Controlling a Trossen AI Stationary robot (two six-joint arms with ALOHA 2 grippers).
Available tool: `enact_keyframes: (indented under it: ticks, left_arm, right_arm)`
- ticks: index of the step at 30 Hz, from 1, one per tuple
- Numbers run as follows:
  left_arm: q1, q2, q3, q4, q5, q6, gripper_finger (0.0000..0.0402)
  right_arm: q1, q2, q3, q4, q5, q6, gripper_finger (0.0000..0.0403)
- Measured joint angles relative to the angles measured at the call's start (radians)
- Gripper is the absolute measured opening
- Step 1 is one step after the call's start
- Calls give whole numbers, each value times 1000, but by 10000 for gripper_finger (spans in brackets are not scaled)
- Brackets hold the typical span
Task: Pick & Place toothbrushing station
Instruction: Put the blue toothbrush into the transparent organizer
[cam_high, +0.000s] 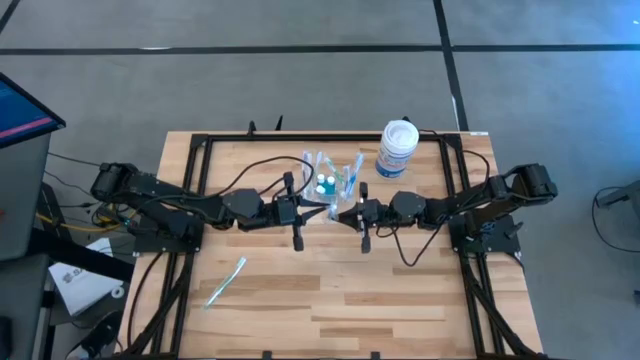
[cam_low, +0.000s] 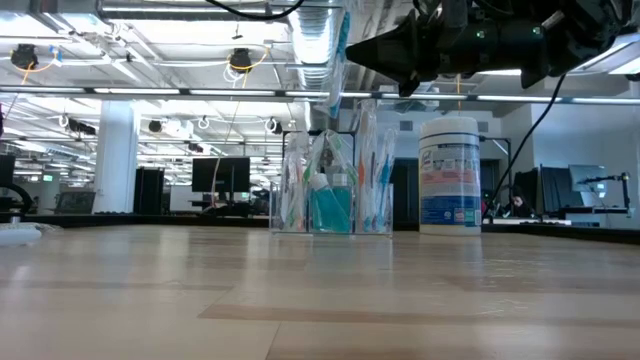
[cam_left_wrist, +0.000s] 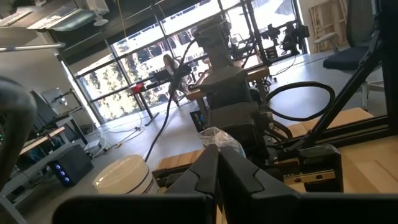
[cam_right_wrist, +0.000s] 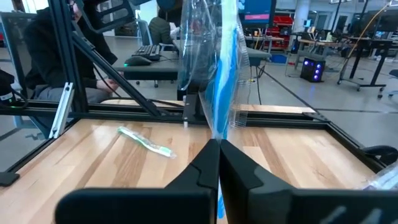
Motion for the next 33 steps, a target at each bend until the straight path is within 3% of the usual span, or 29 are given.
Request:
enact_keyframes:
  ticks: [10,16,19,22,33]
  left_arm:
    - [-7,-37,-1,-34,-53,-29,17]
    - [-6,-104,-2,-131,-7,-143,41]
    - [3,-131,-2,-209,66,-235,55]
    - [11,-126,-2,-216,135,-290,67]
    - [25,-57,-2,-209,182,-345,87]
  right_arm:
    - [15,-1,1,11,-1,-15,0]
    - [14,-1,1,41,0,-18,0]
    - [14,-1,2,52,0,-18,0]
    - [14,-1,14,46,0,-18,0]
    - [26,-1,48,-29,0,-22,0]
